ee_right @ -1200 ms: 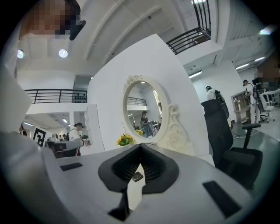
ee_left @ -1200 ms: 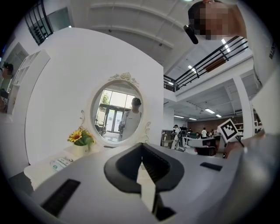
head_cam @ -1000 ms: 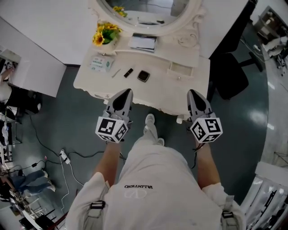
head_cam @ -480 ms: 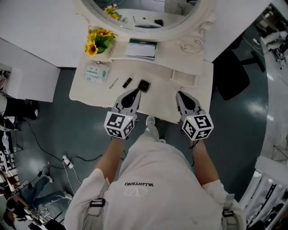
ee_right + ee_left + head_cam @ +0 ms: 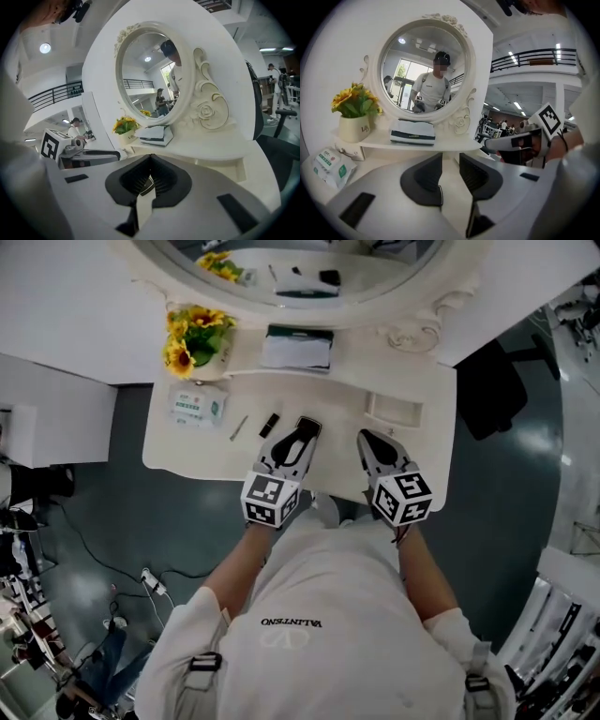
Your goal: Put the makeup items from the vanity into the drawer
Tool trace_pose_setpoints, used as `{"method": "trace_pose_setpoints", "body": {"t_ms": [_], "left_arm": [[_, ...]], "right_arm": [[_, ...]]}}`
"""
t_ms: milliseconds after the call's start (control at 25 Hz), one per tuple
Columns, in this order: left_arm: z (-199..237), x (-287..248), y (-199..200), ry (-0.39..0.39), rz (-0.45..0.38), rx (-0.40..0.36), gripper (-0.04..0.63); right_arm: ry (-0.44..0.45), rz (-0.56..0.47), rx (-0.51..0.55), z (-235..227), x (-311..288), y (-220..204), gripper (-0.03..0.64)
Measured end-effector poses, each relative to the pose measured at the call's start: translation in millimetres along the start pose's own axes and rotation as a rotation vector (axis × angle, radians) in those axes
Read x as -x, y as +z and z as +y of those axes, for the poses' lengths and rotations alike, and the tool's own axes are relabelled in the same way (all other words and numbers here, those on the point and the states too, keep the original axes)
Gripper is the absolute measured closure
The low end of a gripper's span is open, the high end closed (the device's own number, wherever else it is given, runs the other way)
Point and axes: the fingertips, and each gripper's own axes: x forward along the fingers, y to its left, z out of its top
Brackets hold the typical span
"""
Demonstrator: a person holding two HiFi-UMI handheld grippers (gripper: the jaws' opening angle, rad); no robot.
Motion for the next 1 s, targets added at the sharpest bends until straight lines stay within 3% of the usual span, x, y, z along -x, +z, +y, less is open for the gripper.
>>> {"method": "trace_pose_setpoints", "body": {"t_ms": [440, 1000], "left_arm": [[22, -38, -47, 0.005, 0.154, 0.068, 0.293], [36, -64, -88, 0.085, 0.282, 0.12, 0.236]], "right_arm": [[-0.015, 0.099, -0.051, -19, -36, -32, 0.606], [0.015, 0.23, -0.114, -24, -68, -73, 0.604]]}}
